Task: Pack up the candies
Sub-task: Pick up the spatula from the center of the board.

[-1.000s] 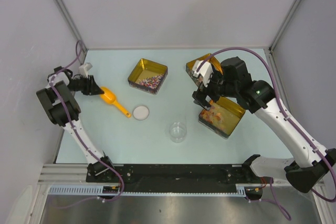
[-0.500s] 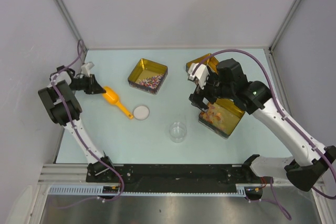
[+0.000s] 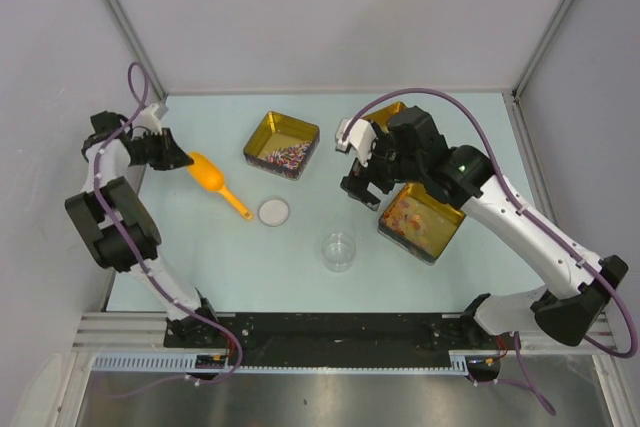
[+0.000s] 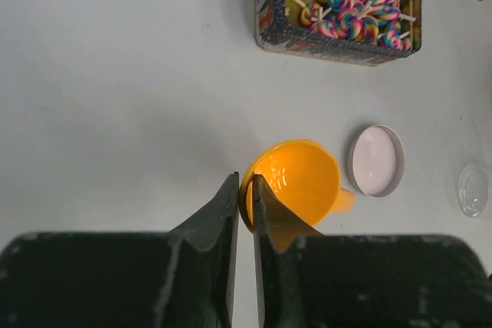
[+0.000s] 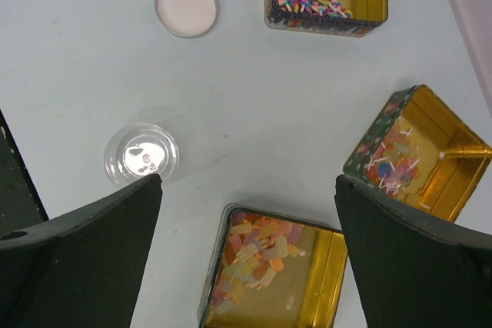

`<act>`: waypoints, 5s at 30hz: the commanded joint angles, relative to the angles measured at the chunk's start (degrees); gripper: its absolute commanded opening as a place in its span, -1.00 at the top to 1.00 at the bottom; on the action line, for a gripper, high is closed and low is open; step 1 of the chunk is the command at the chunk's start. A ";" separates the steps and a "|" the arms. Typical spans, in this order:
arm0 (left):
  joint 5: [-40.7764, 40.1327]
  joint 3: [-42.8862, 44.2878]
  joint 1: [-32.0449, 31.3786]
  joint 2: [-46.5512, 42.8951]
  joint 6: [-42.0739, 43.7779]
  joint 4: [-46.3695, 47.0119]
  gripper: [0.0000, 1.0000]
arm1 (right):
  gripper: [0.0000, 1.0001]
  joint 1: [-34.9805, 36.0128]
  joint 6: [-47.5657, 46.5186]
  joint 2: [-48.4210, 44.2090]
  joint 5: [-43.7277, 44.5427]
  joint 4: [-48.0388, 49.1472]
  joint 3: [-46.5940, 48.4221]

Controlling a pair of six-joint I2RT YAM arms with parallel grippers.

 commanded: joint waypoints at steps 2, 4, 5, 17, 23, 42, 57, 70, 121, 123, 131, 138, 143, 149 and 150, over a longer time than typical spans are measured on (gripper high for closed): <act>-1.48 -1.53 -0.35 -10.94 -5.04 -1.00 1.00 | -1.00 2.43 1.29 3.30 3.17 2.96 7.15; -1.74 -2.14 -0.61 -13.50 -6.71 -1.18 0.99 | -0.99 3.14 1.82 4.80 4.84 3.40 9.78; -1.48 -2.15 -0.79 -14.64 -8.20 -1.61 0.99 | -1.00 3.58 2.51 5.94 5.54 4.10 10.32; -4.39 2.42 -9.75 -23.62 -26.37 1.01 0.99 | -0.99 8.23 6.39 14.64 12.14 11.74 17.26; -2.88 8.40 -12.38 -21.60 -40.55 3.39 0.99 | -0.99 10.08 5.42 19.30 16.01 13.68 20.17; 11.96 -13.54 -18.89 -26.51 -76.56 37.64 0.99 | -0.64 10.70 6.39 25.63 7.92 15.00 24.56; 13.81 -16.30 -18.81 -28.37 -80.73 45.06 0.99 | -0.25 10.17 4.11 22.29 18.21 22.65 13.58; 14.16 -16.83 -18.81 -29.24 -78.80 45.23 0.12 | 0.95 10.52 3.49 21.59 16.63 19.23 15.69; 36.93 -11.73 -35.94 -22.13 -65.35 43.30 -0.02 | 0.93 6.30 -8.90 8.23 7.48 2.17 10.76; 36.93 -12.08 -36.47 -21.86 -65.35 43.30 0.08 | 0.92 6.48 -8.90 8.41 7.92 2.35 11.03; 37.80 -12.25 -37.17 -21.60 -65.35 42.60 0.43 | 0.92 6.83 -9.61 9.72 9.76 2.17 13.13; 36.59 -12.25 -37.17 -20.54 -62.11 38.57 1.00 | 0.85 7.80 -10.57 9.99 10.73 0.06 15.24; 33.50 -10.32 -37.35 -20.19 -55.33 30.20 0.99 | 0.09 8.41 -10.49 9.03 11.18 0.24 15.51; 34.99 -14.79 -37.35 -21.68 -65.12 41.34 0.99 | -0.78 5.35 -8.73 5.78 4.68 -1.08 15.77; 35.17 -16.80 -37.35 -22.04 -67.17 45.28 0.99 | -0.79 4.47 -8.29 5.42 1.71 -1.17 15.77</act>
